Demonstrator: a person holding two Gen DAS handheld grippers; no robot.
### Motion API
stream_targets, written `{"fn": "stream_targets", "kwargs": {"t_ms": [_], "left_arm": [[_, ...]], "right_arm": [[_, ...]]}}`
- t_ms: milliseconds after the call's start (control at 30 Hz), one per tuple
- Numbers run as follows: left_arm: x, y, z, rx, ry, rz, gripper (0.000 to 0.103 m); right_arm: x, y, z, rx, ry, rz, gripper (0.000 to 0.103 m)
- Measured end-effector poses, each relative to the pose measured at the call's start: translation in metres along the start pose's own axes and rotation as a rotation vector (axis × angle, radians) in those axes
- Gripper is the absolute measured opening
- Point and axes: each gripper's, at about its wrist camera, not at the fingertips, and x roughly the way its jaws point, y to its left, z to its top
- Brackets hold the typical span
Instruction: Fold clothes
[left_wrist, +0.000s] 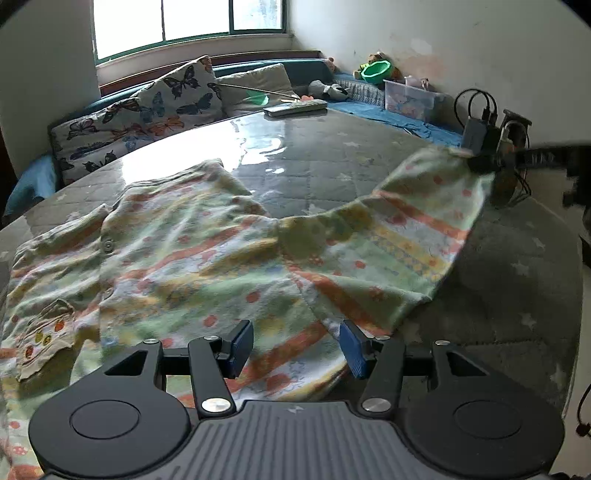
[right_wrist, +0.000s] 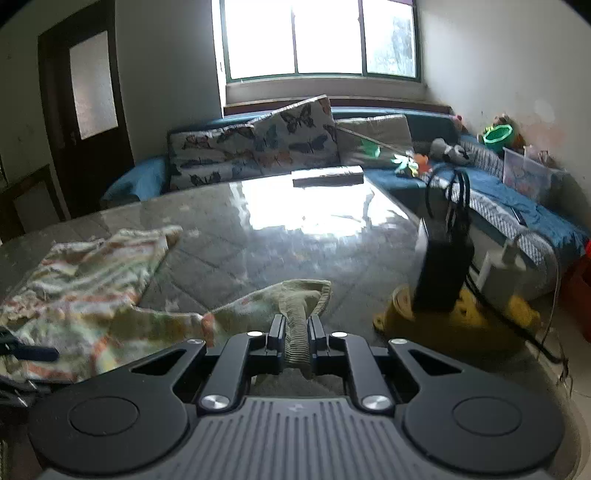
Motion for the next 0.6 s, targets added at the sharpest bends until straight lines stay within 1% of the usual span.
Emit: {"fn": "stream_targets", "kwargs": {"t_ms": [133,367,600], "left_arm": [[-0.002,0.000,0.000,-0.015,-0.003,-0.004,0.056],[-0.012,0.002,-0.002,-0.012,-0.017,0.006,0.061],[-0.013,0.004,-0.002,-0.023,-0.012,0.017,0.062]], "right_arm": [[-0.005,0.005,0.012,-0.005,-0.021,0.028,0.011],[-0.012,0.022,0.026,-0.036,-0.055,0.065,0.011],[-0.011,0.030,0.028,-0.049,-0.061,0.058,0.011]]}}
